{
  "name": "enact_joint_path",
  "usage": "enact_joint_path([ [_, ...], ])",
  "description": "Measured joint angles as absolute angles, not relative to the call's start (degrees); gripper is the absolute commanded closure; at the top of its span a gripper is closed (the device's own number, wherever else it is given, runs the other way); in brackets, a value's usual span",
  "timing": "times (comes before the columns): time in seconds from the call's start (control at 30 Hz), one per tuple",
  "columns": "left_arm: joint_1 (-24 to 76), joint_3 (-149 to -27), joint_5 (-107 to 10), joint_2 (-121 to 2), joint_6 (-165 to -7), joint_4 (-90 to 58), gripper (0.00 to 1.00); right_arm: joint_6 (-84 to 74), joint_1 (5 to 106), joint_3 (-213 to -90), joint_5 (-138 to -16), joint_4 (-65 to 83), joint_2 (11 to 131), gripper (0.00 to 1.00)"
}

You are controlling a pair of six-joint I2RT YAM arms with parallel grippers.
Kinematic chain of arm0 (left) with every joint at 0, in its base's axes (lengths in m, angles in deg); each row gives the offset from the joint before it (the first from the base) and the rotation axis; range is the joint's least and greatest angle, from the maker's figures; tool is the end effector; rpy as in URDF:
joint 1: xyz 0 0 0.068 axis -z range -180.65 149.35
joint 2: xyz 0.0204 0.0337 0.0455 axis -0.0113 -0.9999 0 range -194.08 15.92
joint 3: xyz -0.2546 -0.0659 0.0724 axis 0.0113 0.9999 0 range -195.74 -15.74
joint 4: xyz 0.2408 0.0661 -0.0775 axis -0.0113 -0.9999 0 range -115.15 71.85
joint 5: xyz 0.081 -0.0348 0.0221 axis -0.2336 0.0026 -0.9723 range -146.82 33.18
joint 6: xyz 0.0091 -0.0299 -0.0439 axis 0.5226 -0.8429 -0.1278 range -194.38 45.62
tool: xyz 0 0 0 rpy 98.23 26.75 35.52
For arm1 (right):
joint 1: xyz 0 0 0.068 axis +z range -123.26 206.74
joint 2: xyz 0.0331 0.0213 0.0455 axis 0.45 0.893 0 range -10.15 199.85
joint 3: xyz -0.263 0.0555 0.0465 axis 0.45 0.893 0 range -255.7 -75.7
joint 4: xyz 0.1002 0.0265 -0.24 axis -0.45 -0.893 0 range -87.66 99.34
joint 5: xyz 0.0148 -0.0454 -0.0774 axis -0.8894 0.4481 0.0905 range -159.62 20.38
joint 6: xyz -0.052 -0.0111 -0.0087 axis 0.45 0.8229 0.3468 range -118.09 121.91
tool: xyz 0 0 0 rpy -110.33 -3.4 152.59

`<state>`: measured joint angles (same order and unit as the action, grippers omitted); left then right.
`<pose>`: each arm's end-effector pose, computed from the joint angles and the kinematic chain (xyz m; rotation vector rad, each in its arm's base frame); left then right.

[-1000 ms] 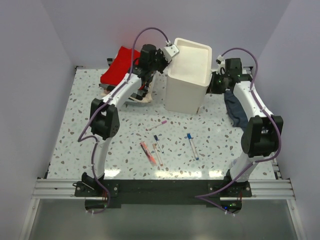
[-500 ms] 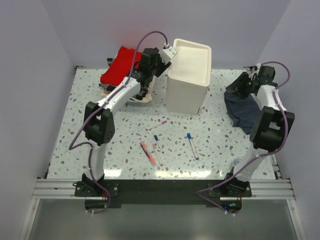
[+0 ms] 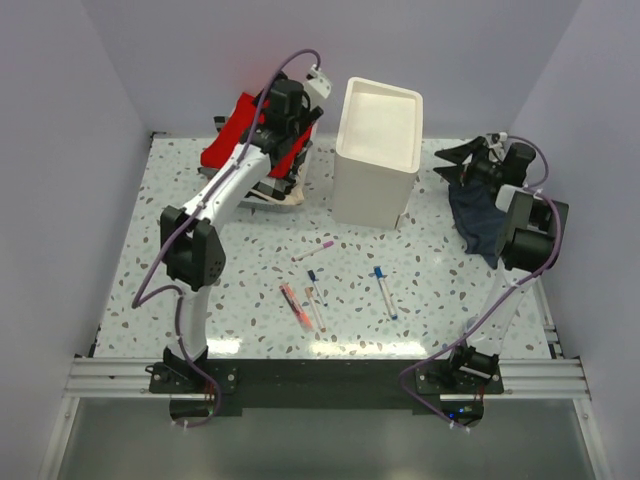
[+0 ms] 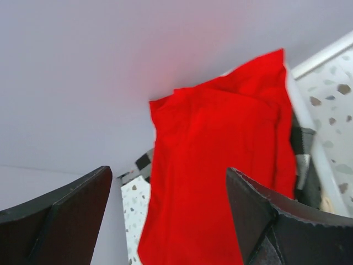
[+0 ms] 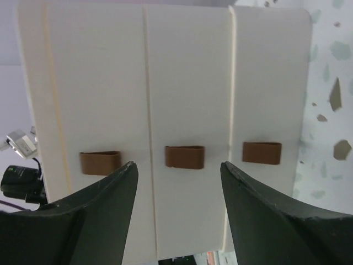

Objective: Sort the stationery into containers
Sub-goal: Open the drawer in the storage box.

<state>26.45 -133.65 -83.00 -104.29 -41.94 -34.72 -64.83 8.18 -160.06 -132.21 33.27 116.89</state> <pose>0.4525 -0.2139 0.3575 0.6586 1.7772 0.4965 0.4701 -0.1246 0.1732 0.6646 1.9176 1.5764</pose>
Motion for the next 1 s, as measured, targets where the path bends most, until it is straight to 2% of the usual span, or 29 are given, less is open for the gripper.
enact_joint_path([
  [0.13, 24.63, -141.25, -80.77, -104.29, -42.92, -36.80, 0.12, -70.69, 7.98, -161.28, -133.74, 40.85, 116.98, 0.36],
  [0.37, 24.11, -144.97, -57.93, -100.29, -45.70, -38.70, 0.17, -77.36, 7.98, -161.28, -134.46, 46.97, 116.98, 0.36],
  [0.57, 27.30, -145.80, -44.97, -100.85, -48.91, -41.00, 0.20, -80.55, 7.98, -161.28, -135.03, 49.53, 116.98, 0.36],
  [0.7, 27.58, -145.78, -40.20, -102.23, -51.01, -41.65, 0.24, -81.75, 7.98, -161.28, -135.07, 50.60, 116.98, 0.35],
  [1.0, 27.52, -145.34, -37.51, -105.73, -52.76, -42.61, 0.24, -83.15, 8.72, -161.65, -134.87, 50.95, 117.11, 0.36],
])
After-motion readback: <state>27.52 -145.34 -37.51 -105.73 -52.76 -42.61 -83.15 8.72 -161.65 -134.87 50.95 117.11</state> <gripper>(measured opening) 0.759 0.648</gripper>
